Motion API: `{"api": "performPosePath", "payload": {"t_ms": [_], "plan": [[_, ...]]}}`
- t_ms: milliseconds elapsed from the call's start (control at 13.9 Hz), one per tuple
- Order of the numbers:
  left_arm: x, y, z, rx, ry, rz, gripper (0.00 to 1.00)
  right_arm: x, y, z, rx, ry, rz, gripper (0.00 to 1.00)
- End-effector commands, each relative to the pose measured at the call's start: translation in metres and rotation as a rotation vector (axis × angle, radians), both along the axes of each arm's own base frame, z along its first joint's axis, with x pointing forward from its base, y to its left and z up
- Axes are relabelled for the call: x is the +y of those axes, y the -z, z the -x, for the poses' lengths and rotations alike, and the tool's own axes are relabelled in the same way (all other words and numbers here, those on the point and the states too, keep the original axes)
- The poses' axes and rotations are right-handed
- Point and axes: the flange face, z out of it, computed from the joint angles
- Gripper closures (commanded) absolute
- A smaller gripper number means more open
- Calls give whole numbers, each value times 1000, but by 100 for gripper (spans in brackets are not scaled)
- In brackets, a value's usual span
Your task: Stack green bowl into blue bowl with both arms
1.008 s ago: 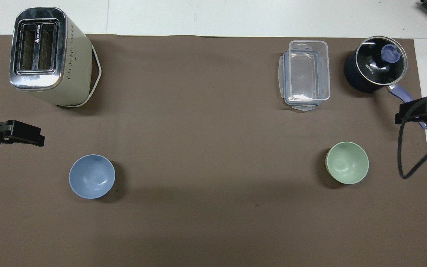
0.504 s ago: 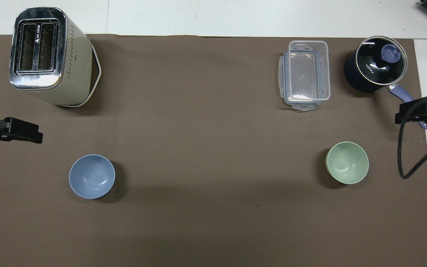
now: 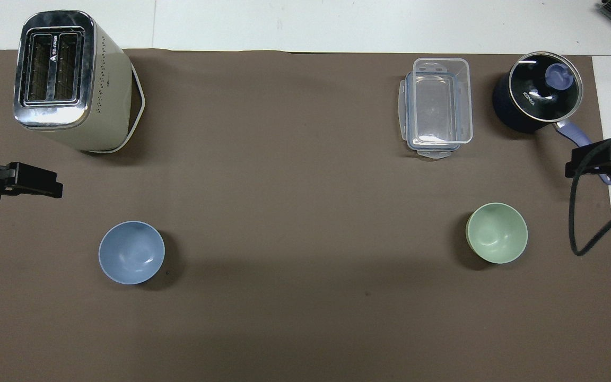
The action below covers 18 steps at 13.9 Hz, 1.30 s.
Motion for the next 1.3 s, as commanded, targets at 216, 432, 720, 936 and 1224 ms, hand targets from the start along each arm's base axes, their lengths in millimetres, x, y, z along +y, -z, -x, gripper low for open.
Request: {"api": "performPosePath", "payload": {"t_ms": [216, 432, 720, 936, 1224], "plan": [[23, 39, 3, -13, 18, -7, 0, 0, 0, 4, -14, 15, -19, 0], [50, 55, 7, -13, 63, -5, 0, 0, 0, 4, -14, 15, -19, 0], [78, 102, 26, -34, 180, 14, 0, 0, 0, 4, -14, 15, -19, 0], [99, 136, 40, -18, 250, 50, 0, 0, 0, 4, -14, 15, -19, 0], [120, 176, 56, 1, 255, 60, 0, 0, 0, 4, -14, 15, -19, 0]]}}
